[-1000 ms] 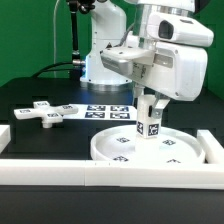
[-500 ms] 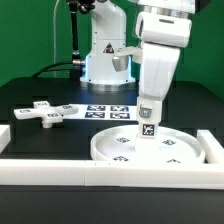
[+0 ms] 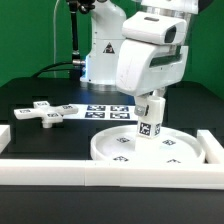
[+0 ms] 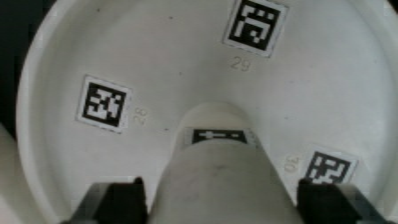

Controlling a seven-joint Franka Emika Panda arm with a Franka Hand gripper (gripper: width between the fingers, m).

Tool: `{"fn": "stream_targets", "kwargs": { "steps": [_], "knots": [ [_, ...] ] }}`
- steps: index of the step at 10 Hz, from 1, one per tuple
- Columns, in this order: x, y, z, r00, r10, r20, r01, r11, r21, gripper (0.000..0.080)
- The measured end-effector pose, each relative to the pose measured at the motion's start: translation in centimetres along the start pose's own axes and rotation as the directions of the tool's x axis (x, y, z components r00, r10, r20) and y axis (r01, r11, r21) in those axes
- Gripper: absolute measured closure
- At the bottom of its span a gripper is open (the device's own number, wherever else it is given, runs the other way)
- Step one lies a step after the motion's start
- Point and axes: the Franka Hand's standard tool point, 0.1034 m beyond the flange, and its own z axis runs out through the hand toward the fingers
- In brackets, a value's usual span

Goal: Assemble round table

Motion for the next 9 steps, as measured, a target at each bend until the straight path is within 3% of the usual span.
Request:
{"fn": "stream_targets", "kwargs": {
  "steps": [3,4,8,9],
  "knots": [
    [0.12,-0.13,-0.01,0.986,0.166,-0.002,-0.166,0.986,0.004,0.039],
    [-0.02,-0.11,0.08,0.951,0.31,-0.011,-0.31,0.95,0.032,0.039],
    [-0.14,-0.33,0.2,0.663,0.748,0.026,-0.745,0.657,0.113,0.0389],
    [-0.19,-0.52,0.17,0.595,0.802,0.052,-0.801,0.586,0.12,0.0389]
  ]
}}
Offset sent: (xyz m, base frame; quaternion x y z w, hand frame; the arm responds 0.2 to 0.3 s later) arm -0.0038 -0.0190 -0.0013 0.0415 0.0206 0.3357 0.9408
